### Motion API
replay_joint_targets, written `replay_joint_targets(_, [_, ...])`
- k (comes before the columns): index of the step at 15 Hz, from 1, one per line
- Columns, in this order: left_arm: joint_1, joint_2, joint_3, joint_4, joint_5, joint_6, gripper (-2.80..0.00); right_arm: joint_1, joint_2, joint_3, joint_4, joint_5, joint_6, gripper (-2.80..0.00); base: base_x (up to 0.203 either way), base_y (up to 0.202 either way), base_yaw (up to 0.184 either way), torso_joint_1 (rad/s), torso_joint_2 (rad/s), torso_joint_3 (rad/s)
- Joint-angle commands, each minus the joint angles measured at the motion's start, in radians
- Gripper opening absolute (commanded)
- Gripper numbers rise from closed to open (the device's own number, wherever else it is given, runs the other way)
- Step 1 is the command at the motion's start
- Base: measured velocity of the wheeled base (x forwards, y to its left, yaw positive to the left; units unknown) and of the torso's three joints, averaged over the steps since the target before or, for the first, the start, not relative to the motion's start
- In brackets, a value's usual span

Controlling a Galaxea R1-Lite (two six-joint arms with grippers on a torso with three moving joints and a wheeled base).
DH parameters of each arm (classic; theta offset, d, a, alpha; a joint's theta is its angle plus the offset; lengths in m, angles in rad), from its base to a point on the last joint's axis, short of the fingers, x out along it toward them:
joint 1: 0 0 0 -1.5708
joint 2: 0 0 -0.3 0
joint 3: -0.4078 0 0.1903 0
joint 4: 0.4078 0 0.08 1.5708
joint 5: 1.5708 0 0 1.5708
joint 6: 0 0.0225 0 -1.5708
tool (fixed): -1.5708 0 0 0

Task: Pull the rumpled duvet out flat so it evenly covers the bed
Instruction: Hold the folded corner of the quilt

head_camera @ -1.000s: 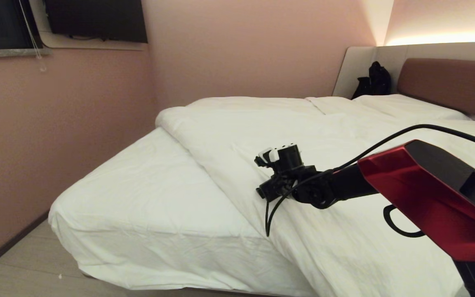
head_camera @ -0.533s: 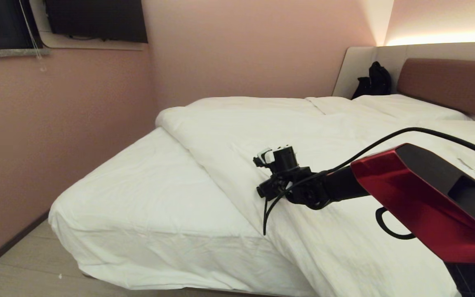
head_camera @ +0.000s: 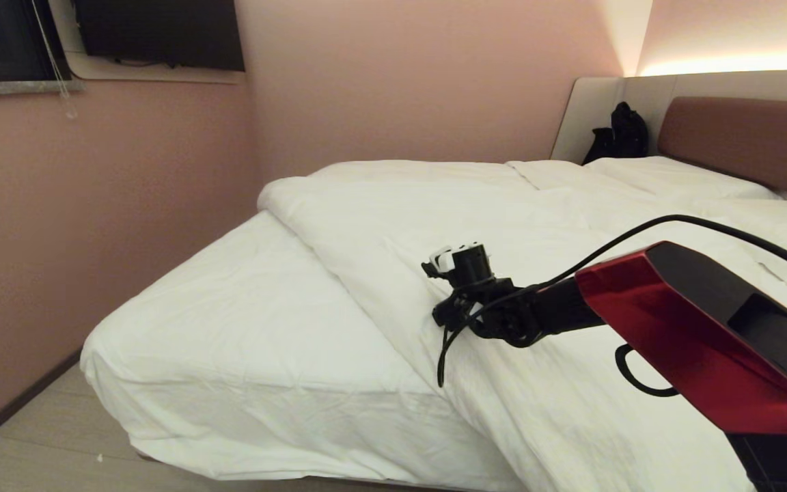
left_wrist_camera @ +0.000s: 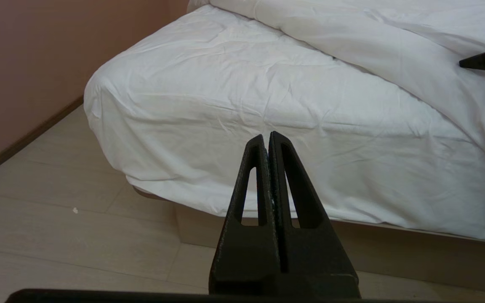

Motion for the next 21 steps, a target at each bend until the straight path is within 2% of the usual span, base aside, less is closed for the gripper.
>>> replay_joint_targets(1, [0.0,0.0,0.0,0.0,0.0,-0.001,-2.8,-0.003,0.014,-0.005,-0.002,-0.032,-0.02,0.0,0.0,0.0,0.0,0.0,0.0,0.0])
replay_joint_targets(9, [0.0,0.0,0.0,0.0,0.0,-0.001,-2.8,-0.012,0.069,-0.105,0.002,-0.225,-0.064,0.0,0.0,0.0,0.0,0.0,0.0,0.0])
replay_joint_targets(11, [0.0,0.0,0.0,0.0,0.0,-0.001,-2.8,-0.015,0.068,-0.107,0.002,-0.238,-0.065,0.0,0.0,0.0,0.0,0.0,0.0,0.0])
replay_joint_targets(13, [0.0,0.0,0.0,0.0,0.0,-0.001,-2.8,-0.021,0.078,-0.12,0.012,-0.286,-0.071,0.0,0.0,0.0,0.0,0.0,0.0,0.0])
replay_joint_targets(17, [0.0,0.0,0.0,0.0,0.0,-0.001,-2.8,-0.038,0.085,-0.119,0.015,-0.291,-0.074,0.0,0.0,0.0,0.0,0.0,0.0,0.0])
replay_joint_targets(18, [0.0,0.0,0.0,0.0,0.0,-0.001,-2.8,-0.039,0.085,-0.119,0.015,-0.291,-0.074,-2.8,0.0,0.0,0.0,0.0,0.0,0.0])
replay_joint_targets(21, [0.0,0.0,0.0,0.0,0.0,-0.001,-2.8,-0.039,0.084,-0.121,0.008,-0.29,-0.073,-2.8,0.0,0.0,0.0,0.0,0.0,0.0])
